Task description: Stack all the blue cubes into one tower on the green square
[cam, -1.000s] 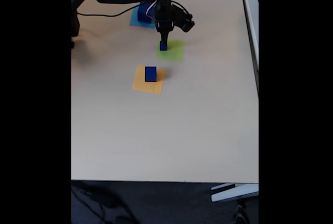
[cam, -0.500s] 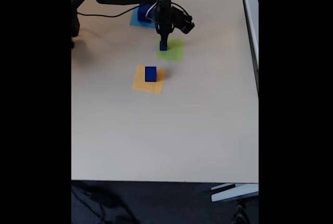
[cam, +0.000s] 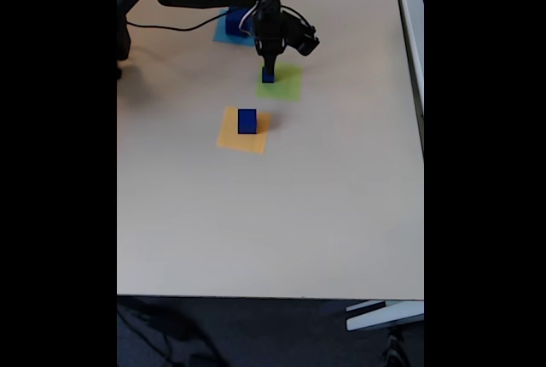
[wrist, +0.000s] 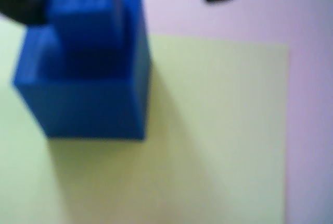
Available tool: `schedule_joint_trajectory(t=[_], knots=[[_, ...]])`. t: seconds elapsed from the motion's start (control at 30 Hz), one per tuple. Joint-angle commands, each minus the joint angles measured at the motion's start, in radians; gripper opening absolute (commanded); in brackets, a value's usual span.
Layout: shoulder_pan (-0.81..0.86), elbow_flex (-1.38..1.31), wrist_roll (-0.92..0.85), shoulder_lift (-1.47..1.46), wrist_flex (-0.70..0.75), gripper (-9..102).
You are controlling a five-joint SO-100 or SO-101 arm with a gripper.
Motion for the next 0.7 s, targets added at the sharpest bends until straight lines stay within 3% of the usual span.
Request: schedule_joint_trajectory(t=[0.0,0.67], knots=[[0.011,0.000,0.014,0.025,-0.009,12],[0.015,0.002,-0.008,0.040,-0.012,14]])
